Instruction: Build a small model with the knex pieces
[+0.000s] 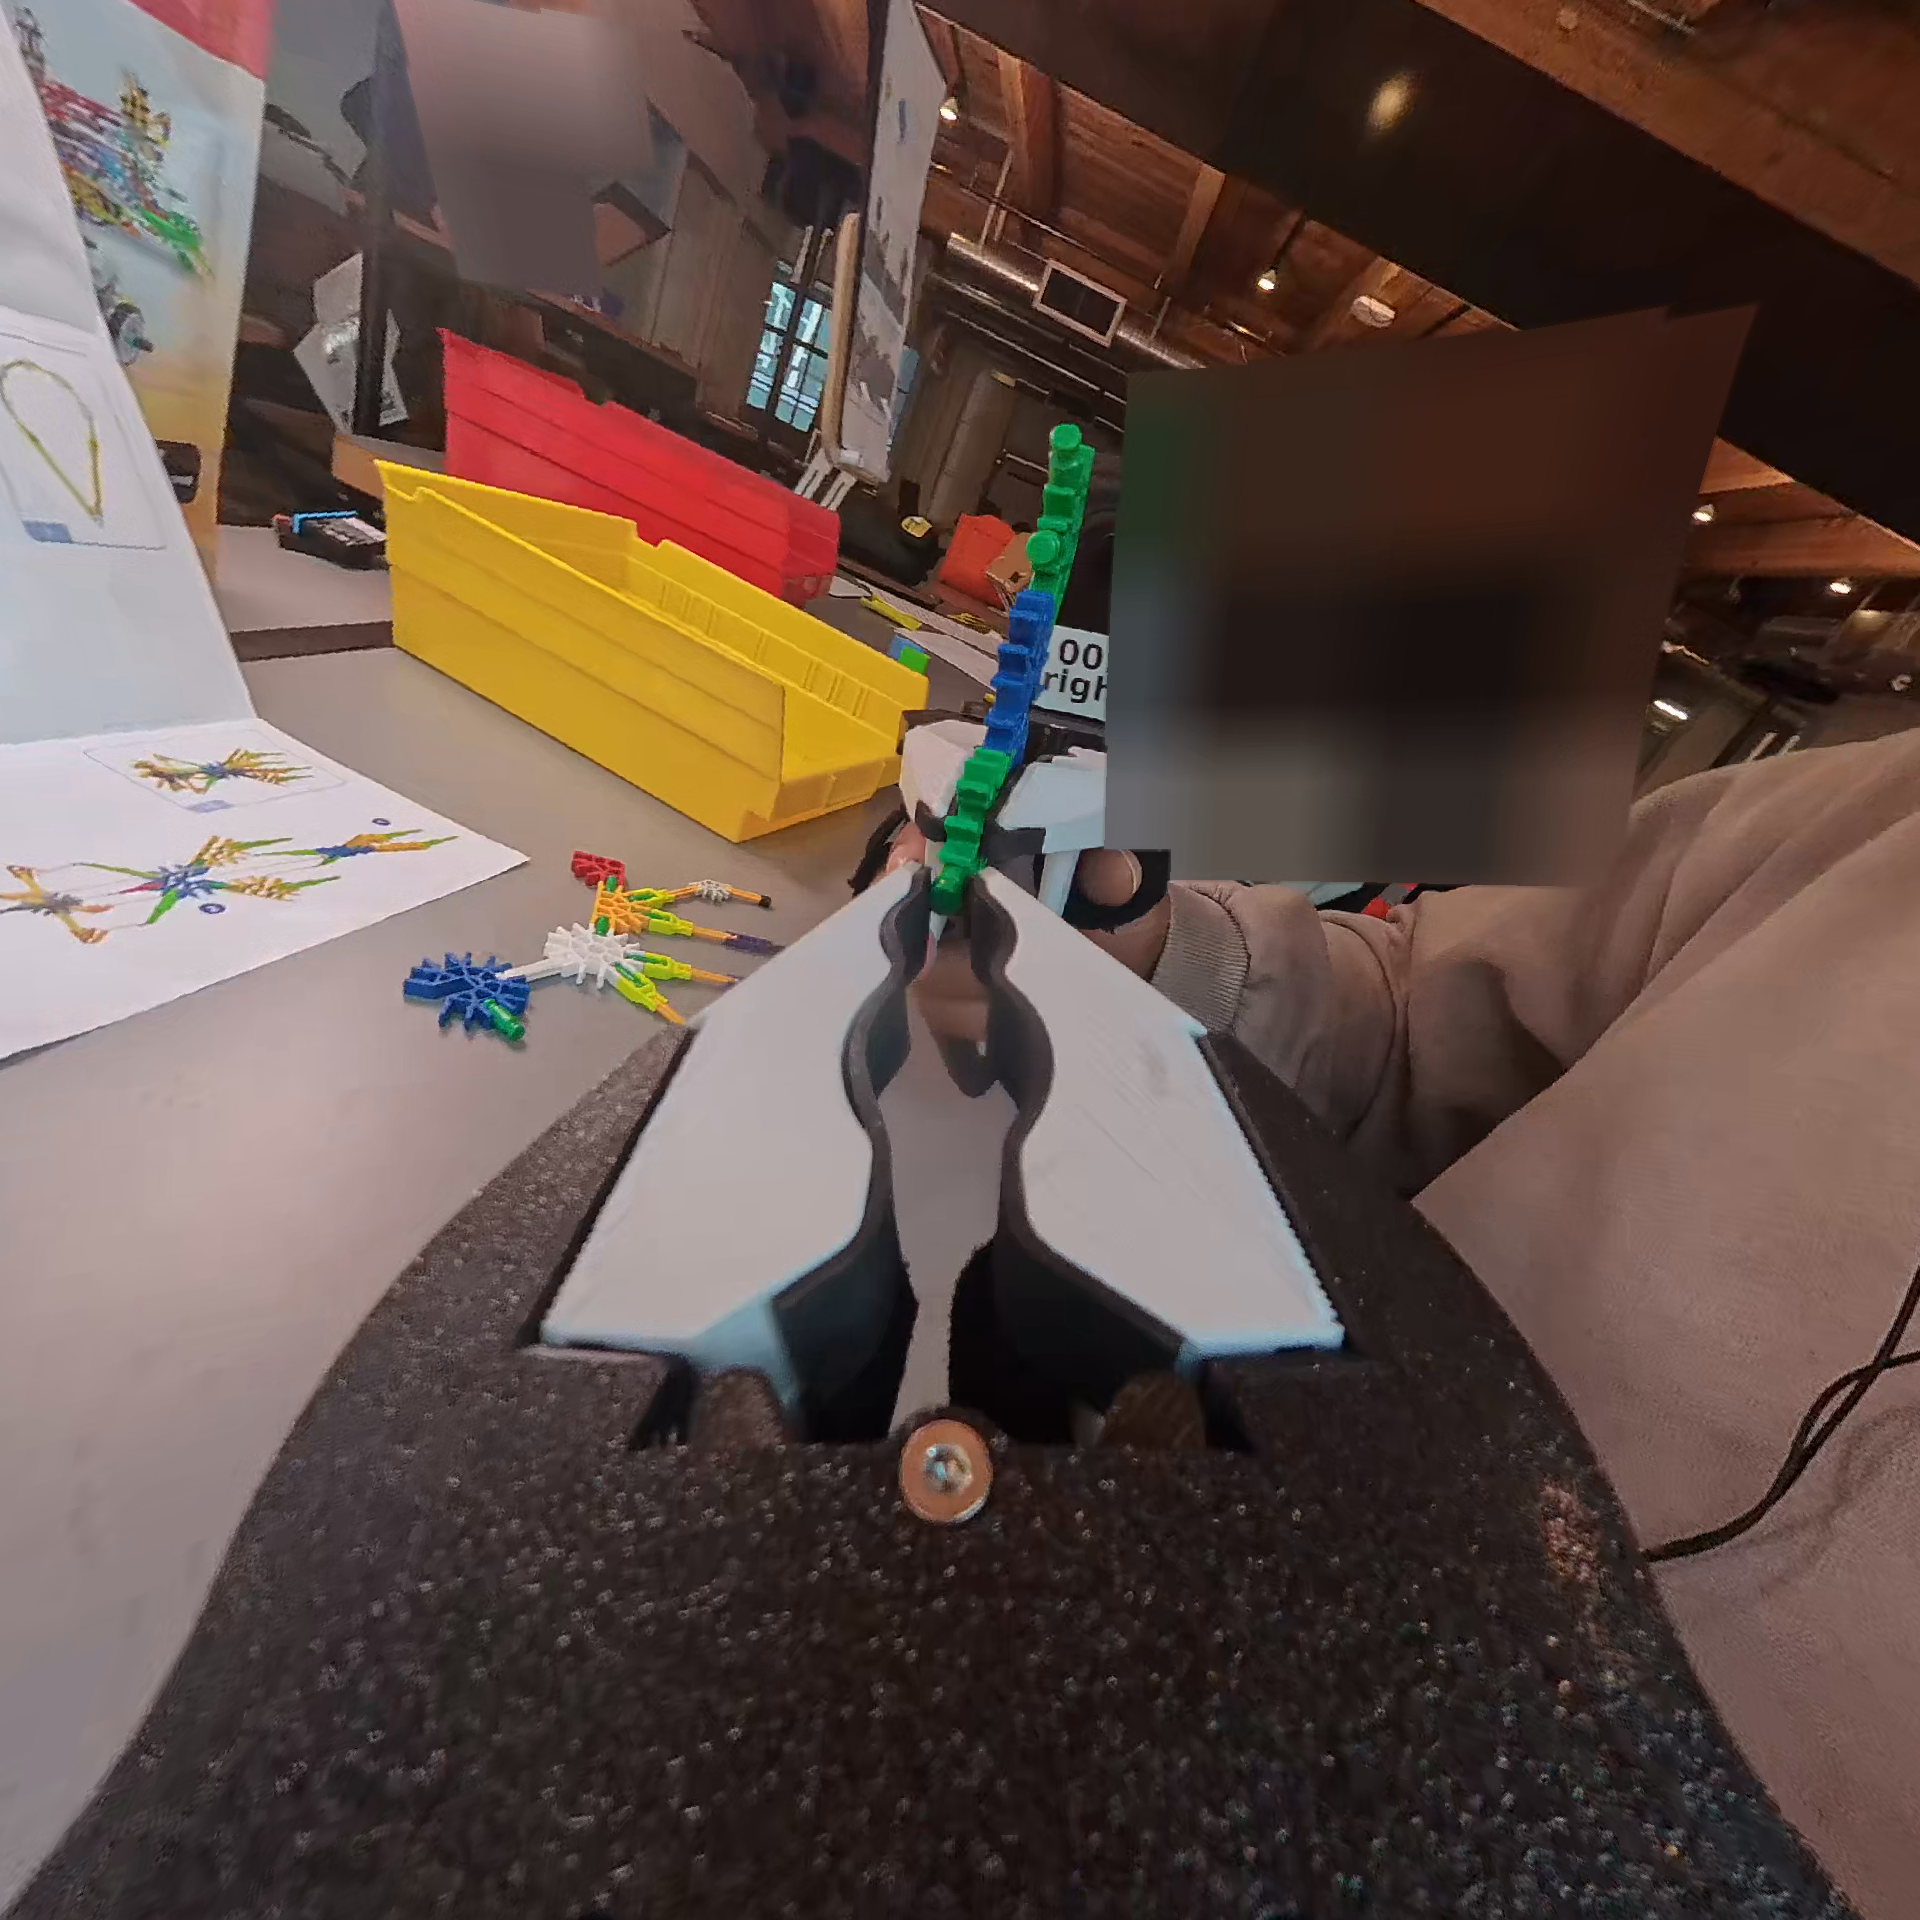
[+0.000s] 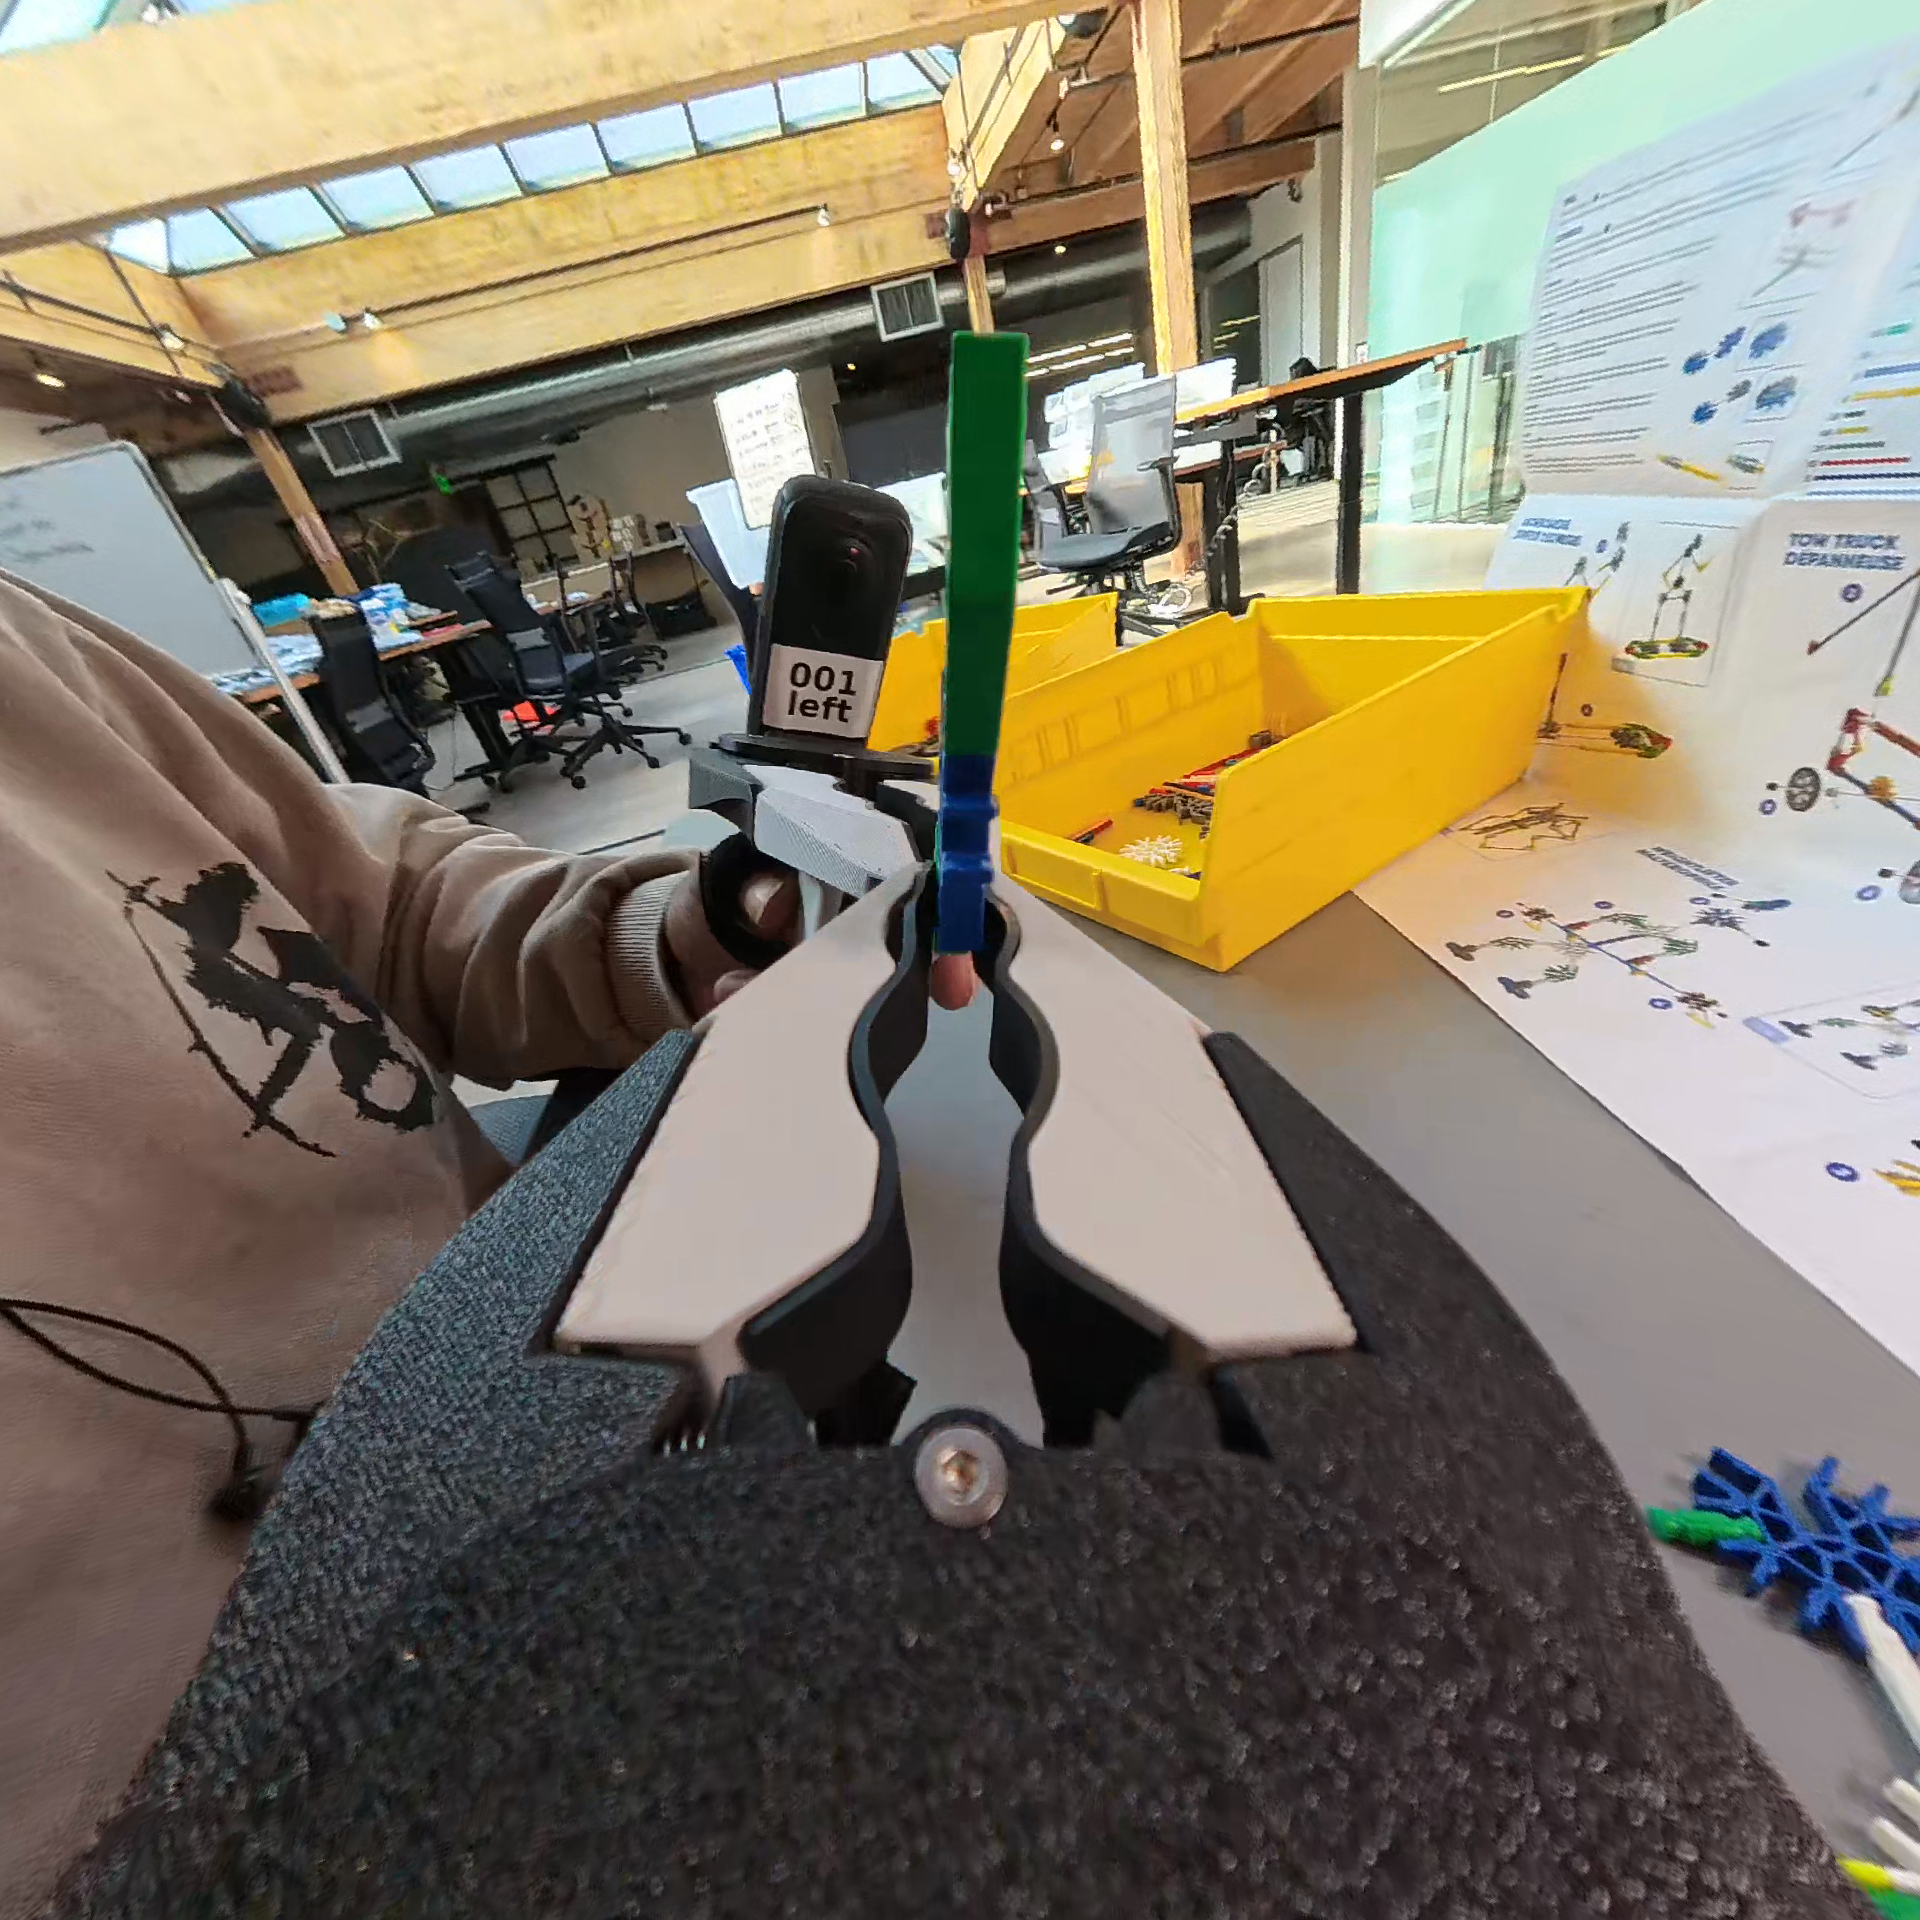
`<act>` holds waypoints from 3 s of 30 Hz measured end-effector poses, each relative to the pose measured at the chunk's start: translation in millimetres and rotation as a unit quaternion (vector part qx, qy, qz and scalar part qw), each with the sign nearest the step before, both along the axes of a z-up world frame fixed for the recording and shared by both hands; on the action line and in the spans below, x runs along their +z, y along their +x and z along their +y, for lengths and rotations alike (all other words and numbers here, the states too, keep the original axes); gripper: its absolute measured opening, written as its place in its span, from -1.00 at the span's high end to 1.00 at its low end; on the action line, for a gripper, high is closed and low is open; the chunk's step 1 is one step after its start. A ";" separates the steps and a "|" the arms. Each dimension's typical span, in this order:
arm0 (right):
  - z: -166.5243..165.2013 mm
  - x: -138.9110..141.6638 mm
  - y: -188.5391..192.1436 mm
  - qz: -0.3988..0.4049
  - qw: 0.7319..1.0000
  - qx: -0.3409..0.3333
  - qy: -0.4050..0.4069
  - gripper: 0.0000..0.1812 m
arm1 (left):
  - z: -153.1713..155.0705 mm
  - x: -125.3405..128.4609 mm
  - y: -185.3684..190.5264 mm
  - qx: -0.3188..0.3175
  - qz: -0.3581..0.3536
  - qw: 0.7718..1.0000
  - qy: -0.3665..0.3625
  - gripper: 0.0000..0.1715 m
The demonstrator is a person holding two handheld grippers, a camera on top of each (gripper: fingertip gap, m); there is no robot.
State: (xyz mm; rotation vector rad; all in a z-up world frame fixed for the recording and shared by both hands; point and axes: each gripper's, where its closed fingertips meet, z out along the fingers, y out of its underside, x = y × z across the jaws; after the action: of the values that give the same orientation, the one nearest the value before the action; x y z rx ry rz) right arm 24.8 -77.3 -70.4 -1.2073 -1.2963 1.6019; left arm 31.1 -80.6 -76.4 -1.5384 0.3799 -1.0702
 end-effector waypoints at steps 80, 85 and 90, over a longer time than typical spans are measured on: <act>-35.3 -156.6 54.9 -0.380 0.842 0.184 0.335 0.37 | -57.6 -134.0 46.7 -0.188 0.401 0.896 0.042 0.94; -35.9 -156.7 54.7 -0.374 0.844 0.183 0.338 0.38 | -62.4 -141.0 48.6 -0.202 0.417 0.885 0.041 0.94; -36.5 -156.7 54.6 -0.371 0.846 0.181 0.337 0.38 | -64.0 -146.4 50.1 -0.204 0.434 0.876 0.045 0.93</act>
State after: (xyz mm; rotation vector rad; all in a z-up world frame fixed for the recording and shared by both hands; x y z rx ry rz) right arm 79.4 -113.9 -227.1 -1.1759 -2.4405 0.7098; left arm 81.1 -144.6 -222.7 -1.8341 1.4028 -0.5777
